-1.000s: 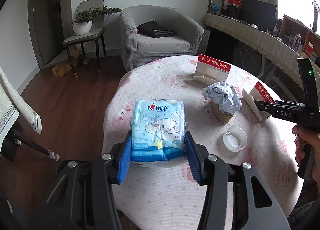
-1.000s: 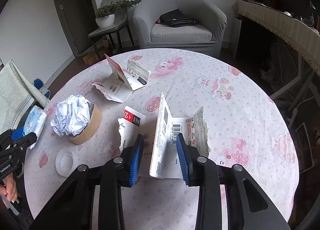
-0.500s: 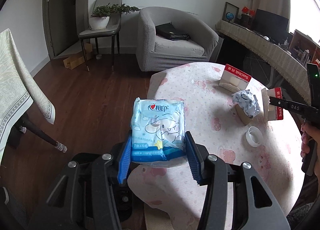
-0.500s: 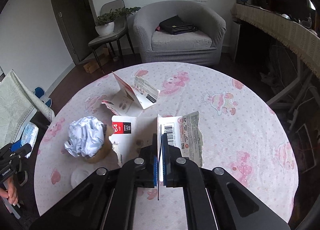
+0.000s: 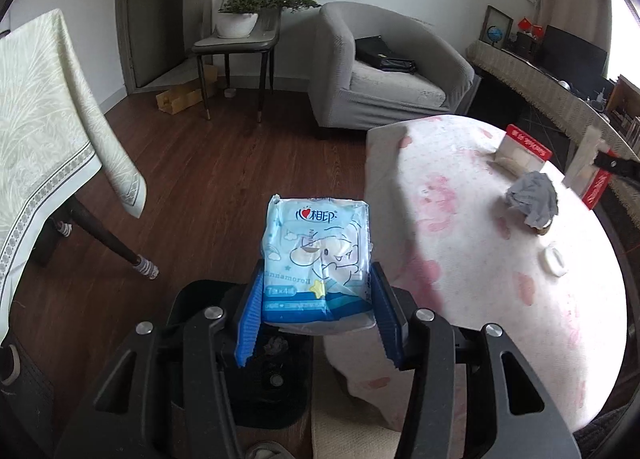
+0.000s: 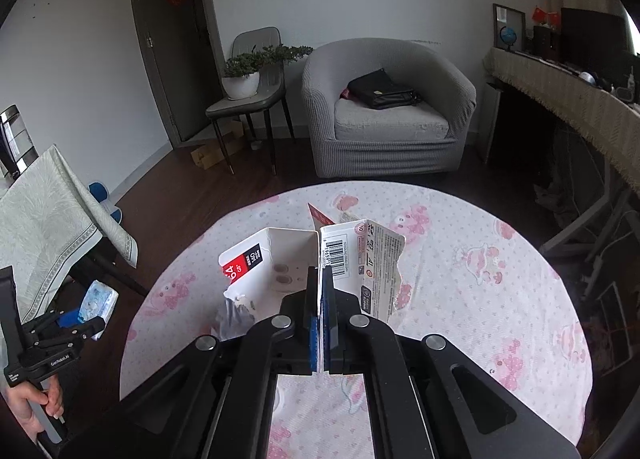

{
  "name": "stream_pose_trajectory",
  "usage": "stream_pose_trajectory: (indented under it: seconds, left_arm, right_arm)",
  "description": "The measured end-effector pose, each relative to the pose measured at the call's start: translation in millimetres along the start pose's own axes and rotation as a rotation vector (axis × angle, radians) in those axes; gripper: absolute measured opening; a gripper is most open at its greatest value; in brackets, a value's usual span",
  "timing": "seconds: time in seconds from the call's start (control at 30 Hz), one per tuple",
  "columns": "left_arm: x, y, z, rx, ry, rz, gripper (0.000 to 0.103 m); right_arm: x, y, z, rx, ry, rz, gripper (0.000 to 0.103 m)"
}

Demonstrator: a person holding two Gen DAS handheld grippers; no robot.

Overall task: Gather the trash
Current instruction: 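Lift the tissue pack and SanDisk box and carry both toward the green bin, then open the left tool over the green bin to drop the tissue pack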

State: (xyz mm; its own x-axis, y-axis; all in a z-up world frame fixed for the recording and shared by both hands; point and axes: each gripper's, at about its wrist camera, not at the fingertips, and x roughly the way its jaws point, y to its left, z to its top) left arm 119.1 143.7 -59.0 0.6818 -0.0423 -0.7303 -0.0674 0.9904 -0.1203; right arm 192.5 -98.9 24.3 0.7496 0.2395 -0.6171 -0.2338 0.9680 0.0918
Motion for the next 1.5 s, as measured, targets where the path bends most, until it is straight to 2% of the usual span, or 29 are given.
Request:
stream_pose_trajectory:
  seconds: [0.13,0.43,0.7,0.9,1.23,1.4,1.5]
  left_arm:
    - [3,19,-5,-0.022,0.021,0.025,0.053]
    - [22,64,-27,-0.051,0.108,0.083,0.053]
    - [45,100,-51,-0.094,0.203,0.112,0.053]
    - [55,111,-66,-0.078,0.269,0.13,0.053]
    - [66,139,-83,-0.105,0.32,0.143,0.054]
    - [66,145,-86,-0.107,0.321,0.134,0.064]
    - [63,152,-87,-0.111,0.316,0.134,0.065]
  right_arm:
    - [-13,13,8,-0.015,-0.057,0.008,0.001]
    - [7,65,12,-0.056,-0.04,0.131,0.001]
    - [29,129,3,-0.134,0.018,0.237,0.001]
    - [41,179,-4,-0.197,0.058,0.325,0.001]
    - [66,248,-25,-0.268,0.144,0.439,0.001]
    - [90,269,-41,-0.27,0.215,0.466,0.001]
    - [106,281,-49,-0.276,0.253,0.463,0.001]
